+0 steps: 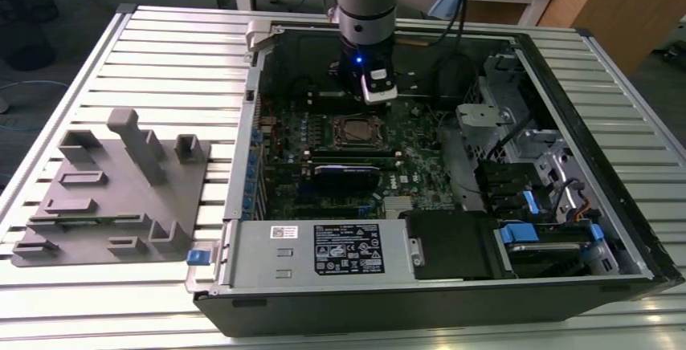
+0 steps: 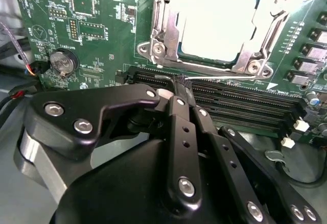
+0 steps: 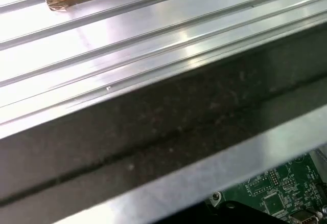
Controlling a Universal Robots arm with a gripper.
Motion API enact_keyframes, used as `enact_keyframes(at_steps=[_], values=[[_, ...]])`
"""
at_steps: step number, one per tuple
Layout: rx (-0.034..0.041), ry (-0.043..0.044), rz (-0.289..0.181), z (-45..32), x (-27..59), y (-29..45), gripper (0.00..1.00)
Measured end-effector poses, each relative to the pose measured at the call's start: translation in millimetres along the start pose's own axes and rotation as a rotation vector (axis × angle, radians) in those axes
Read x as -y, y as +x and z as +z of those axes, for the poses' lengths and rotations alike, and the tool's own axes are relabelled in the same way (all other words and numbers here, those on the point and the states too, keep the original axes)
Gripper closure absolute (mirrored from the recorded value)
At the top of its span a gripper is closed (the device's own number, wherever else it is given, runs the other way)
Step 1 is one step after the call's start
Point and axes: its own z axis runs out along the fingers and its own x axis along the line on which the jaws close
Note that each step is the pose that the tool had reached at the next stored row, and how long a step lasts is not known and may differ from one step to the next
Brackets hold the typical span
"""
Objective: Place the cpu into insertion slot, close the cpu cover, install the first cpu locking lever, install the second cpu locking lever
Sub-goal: 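Install the first cpu locking lever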
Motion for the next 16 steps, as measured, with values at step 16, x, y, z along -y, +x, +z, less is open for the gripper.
enact_keyframes(at_steps=[16], values=[[0.0185,0.0443,-0.003,2.8,-3.5,2.7,0.90]])
